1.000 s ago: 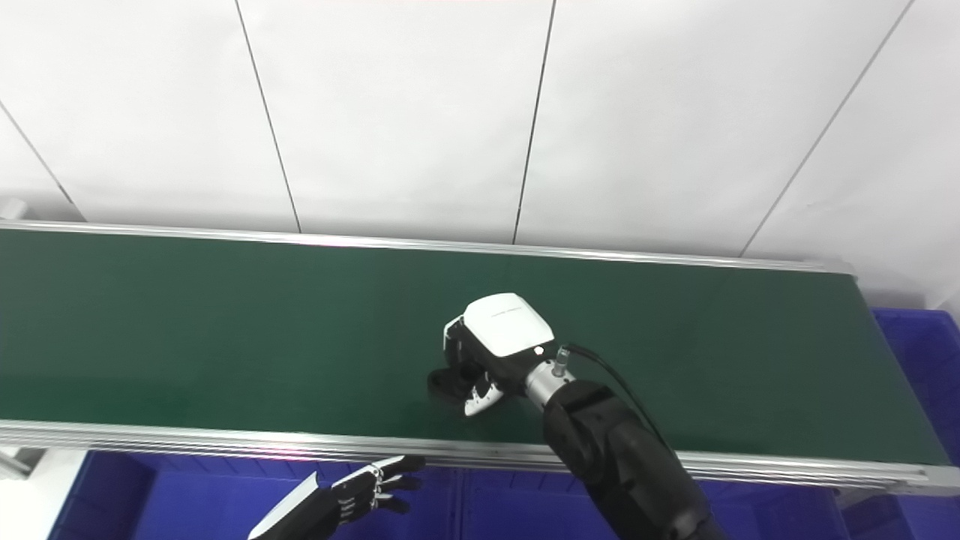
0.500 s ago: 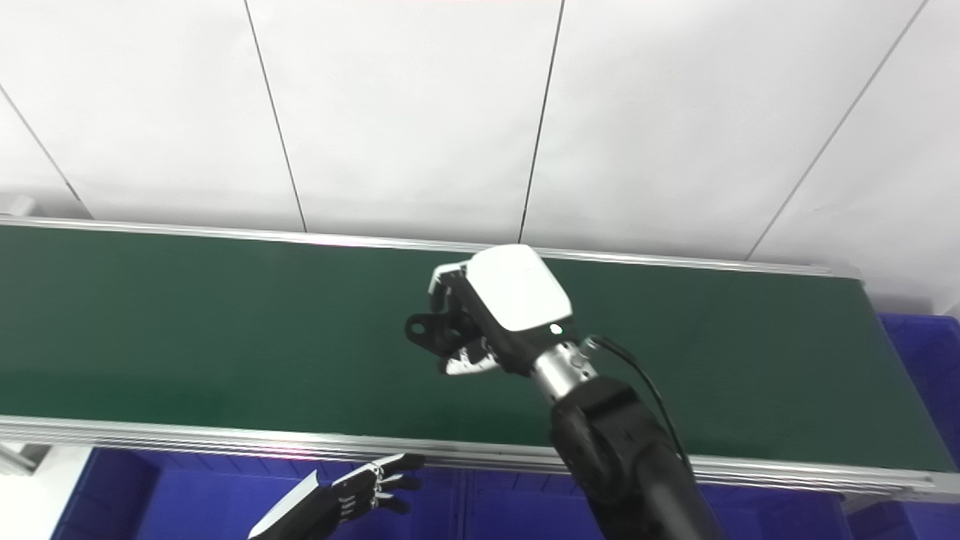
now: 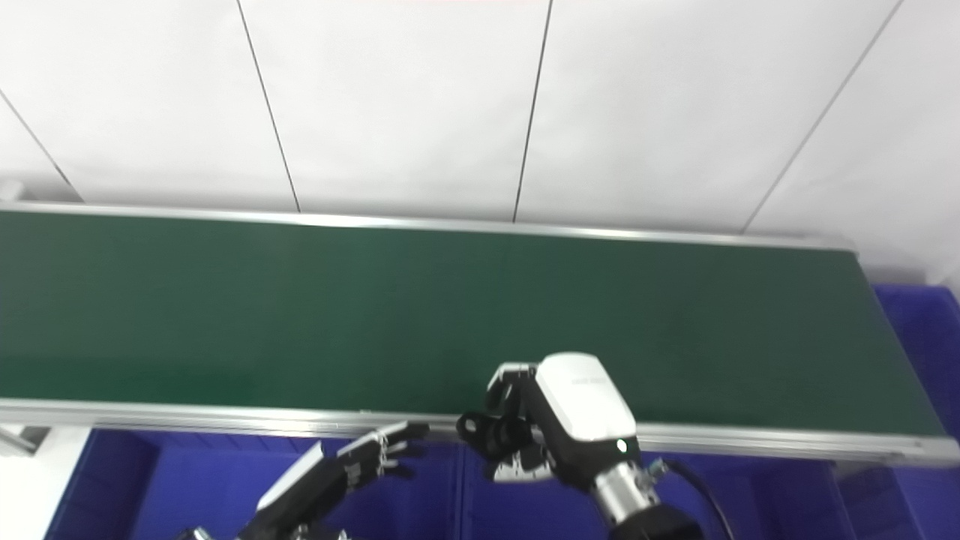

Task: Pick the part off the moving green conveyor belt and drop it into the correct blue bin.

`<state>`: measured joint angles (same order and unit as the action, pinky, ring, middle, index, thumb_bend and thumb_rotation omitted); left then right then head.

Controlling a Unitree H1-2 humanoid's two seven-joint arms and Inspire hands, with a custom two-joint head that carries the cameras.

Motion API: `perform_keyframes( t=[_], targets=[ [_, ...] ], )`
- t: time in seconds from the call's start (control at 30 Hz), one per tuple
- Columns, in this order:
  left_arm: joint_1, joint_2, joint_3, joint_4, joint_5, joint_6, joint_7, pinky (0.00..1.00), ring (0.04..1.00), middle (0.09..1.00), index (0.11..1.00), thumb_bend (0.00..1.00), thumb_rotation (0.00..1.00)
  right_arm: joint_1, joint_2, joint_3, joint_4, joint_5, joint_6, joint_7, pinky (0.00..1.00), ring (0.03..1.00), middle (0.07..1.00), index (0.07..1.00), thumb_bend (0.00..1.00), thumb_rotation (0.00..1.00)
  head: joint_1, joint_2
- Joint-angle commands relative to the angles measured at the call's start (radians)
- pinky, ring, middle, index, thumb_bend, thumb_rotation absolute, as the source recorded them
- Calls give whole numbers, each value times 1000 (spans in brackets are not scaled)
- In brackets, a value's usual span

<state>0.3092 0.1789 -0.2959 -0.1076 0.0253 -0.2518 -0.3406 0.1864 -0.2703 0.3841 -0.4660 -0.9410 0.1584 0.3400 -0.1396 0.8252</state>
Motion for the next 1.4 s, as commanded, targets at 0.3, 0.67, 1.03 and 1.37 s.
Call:
perform_keyframes(
  t=[0.3, 0.67, 1.03, 1.37],
  targets=[
    [-9, -26, 13, -70, -9, 55, 21, 799, 876, 917, 899, 426, 193, 9, -24, -26, 42, -13, 47, 110, 253, 354, 473, 536, 508, 0, 6, 61],
    [-8, -18, 19, -82, -9, 61, 22, 788, 865, 908, 891, 429, 209, -69, 22, 14, 130, -225, 233, 369, 631, 746, 815, 885, 551, 114, -23, 51],
    [-9, -5, 18, -77, -14, 59, 15, 790, 876, 920, 899, 430, 186, -11, 90, -12, 85, -273, 207, 206, 953, 987, 952, 927, 644, 302, -20, 43],
    [21, 2, 26, -109, -10, 87, 23, 766, 867, 921, 893, 453, 212, 174, 180, -82, -86, 186, 127, -21, 838, 924, 943, 939, 736, 539, 6, 32]
  ],
)
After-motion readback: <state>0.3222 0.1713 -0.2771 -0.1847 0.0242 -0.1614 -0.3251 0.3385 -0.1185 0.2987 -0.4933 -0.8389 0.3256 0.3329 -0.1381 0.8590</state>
